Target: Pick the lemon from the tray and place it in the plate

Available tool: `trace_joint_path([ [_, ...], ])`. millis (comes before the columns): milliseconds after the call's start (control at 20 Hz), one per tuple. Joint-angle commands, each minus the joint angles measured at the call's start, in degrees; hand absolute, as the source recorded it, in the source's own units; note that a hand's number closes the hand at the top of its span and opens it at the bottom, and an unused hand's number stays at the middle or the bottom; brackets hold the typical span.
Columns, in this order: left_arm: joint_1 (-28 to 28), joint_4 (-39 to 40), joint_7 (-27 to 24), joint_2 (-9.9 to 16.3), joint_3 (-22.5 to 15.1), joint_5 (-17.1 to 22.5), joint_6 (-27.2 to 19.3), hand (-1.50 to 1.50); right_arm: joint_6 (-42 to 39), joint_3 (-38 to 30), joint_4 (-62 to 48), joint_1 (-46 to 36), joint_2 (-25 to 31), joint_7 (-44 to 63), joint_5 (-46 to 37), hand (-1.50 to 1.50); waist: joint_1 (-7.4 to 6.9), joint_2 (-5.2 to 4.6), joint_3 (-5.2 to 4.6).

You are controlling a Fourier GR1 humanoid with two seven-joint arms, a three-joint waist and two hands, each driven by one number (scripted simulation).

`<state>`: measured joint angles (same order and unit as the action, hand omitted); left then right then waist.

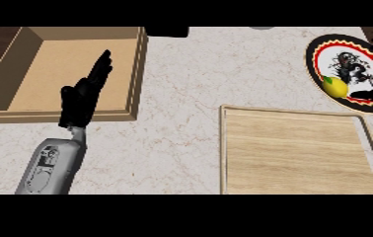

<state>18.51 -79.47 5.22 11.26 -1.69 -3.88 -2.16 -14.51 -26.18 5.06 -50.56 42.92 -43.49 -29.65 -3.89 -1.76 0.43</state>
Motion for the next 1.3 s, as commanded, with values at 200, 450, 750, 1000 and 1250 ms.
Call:
trace_joint_path([
  [200, -1.58, -0.62, -0.99, 0.29, 0.76, 0.34, 0.01, 0.00, -5.78, -8.43, -2.76, 3.78, 10.01, 3.14, 8.17, -1.50, 0.55, -0.43, 0.18],
  [450, 0.68, -0.98, 1.03, -0.31, 0.50, 0.24, -0.39, 0.00, -9.20, -10.01, -2.32, 5.25, 13.06, 3.66, 9.82, -1.50, 0.16, -0.76, 0.41],
  [750, -1.87, -1.81, -0.67, 0.47, 0.95, 0.68, 0.37, 0.00, -14.06, -9.55, -1.04, 9.69, 16.68, 1.64, 9.42, -1.50, 0.00, -0.57, 0.54],
  [1000, -1.69, -0.71, -1.94, -0.77, 0.07, 0.26, 0.11, 0.00, -13.81, -9.90, -0.24, 10.61, 16.56, 2.17, 9.82, -1.50, -0.06, -1.12, 0.62],
  [1250, -1.62, -1.57, -1.17, -0.74, -0.19, 0.25, 0.27, 0.00, -14.11, -10.60, 0.26, 11.67, 16.98, 2.72, 10.56, -1.50, -0.55, -0.91, 0.74],
])
